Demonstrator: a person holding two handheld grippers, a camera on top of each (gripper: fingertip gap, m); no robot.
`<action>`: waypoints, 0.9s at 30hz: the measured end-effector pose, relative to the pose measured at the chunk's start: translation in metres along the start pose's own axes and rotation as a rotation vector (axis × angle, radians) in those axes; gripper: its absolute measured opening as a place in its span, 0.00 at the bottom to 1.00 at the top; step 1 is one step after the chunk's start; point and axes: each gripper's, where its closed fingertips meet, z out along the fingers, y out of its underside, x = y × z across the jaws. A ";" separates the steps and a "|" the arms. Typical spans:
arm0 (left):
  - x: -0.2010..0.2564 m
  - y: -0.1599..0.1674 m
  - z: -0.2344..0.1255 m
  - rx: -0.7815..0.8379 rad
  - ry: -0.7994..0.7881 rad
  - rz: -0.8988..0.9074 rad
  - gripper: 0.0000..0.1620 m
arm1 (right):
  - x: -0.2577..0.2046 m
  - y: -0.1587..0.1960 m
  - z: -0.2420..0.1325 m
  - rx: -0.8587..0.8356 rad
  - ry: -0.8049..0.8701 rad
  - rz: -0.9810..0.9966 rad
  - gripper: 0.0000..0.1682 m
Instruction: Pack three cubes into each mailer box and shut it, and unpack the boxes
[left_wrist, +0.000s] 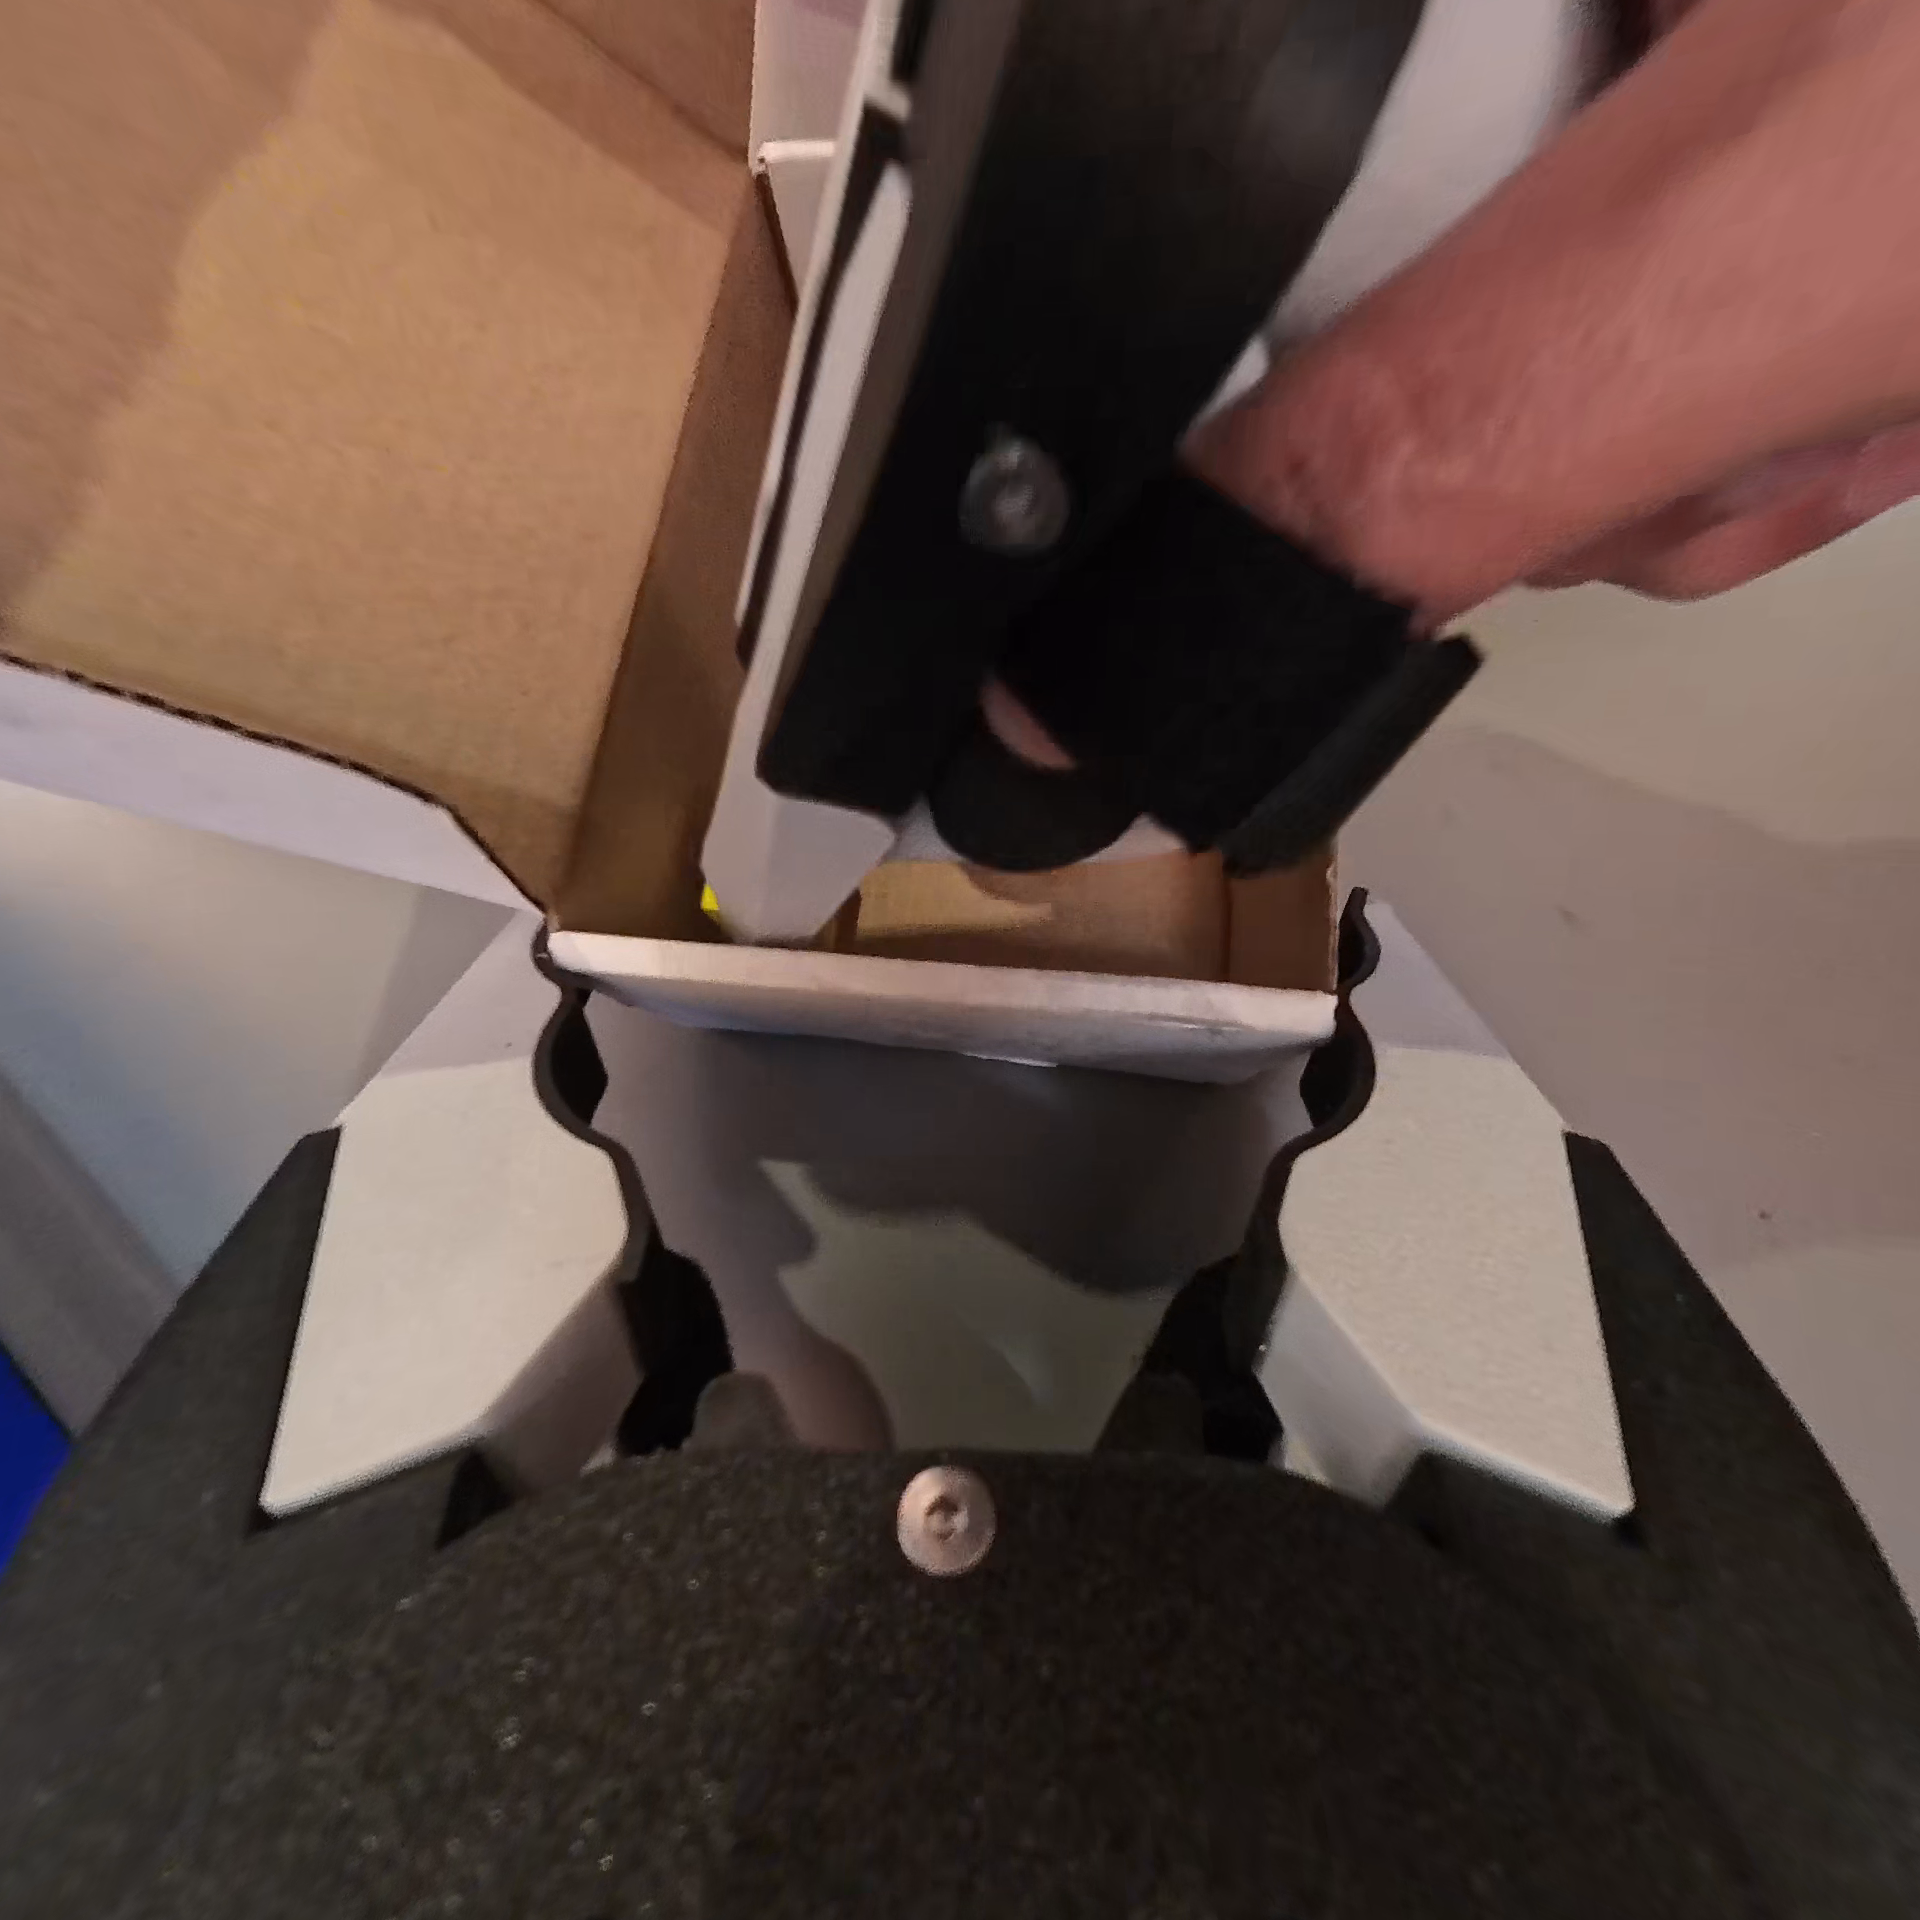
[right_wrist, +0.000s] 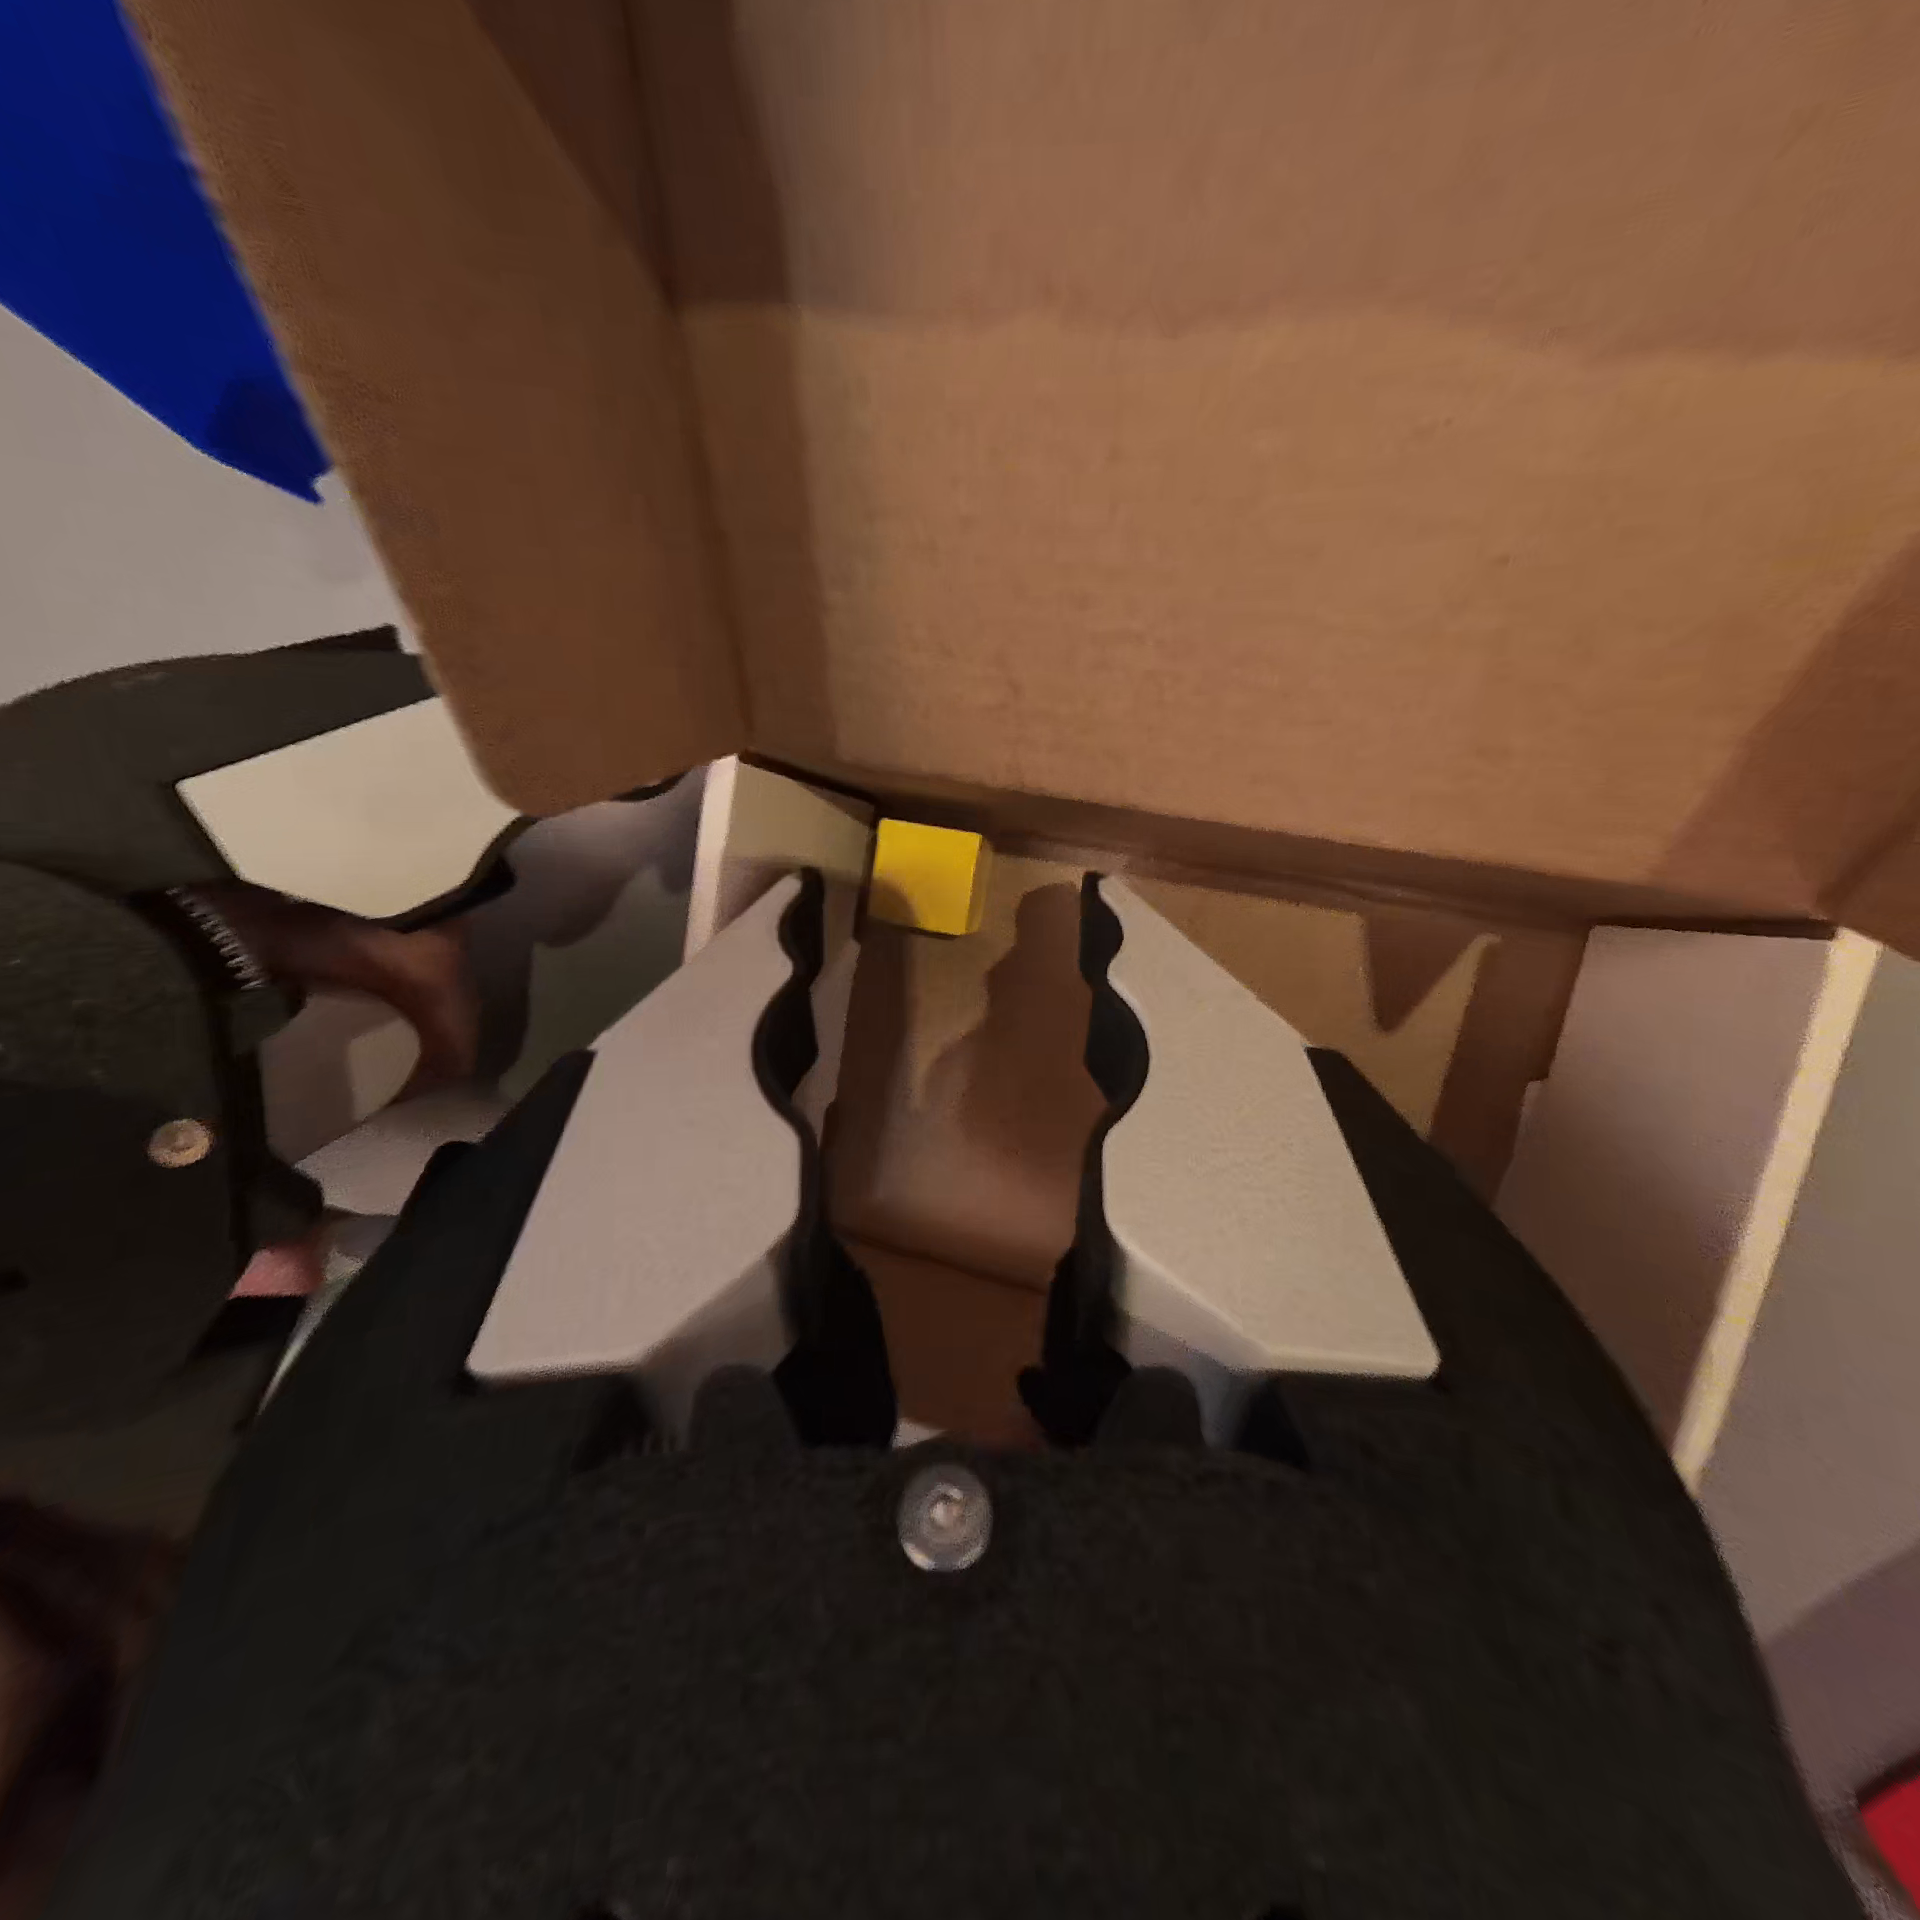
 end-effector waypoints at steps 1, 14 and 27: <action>0.000 0.000 0.000 0.001 -0.001 0.002 0.84 | 0.001 0.001 0.003 -0.006 0.012 -0.002 0.29; 0.001 0.000 0.000 0.004 0.000 0.006 0.84 | 0.012 -0.016 -0.057 0.079 -0.024 -0.041 0.12; 0.001 0.001 0.000 -0.003 0.005 0.017 0.84 | 0.221 0.015 -0.207 0.285 0.408 0.243 0.12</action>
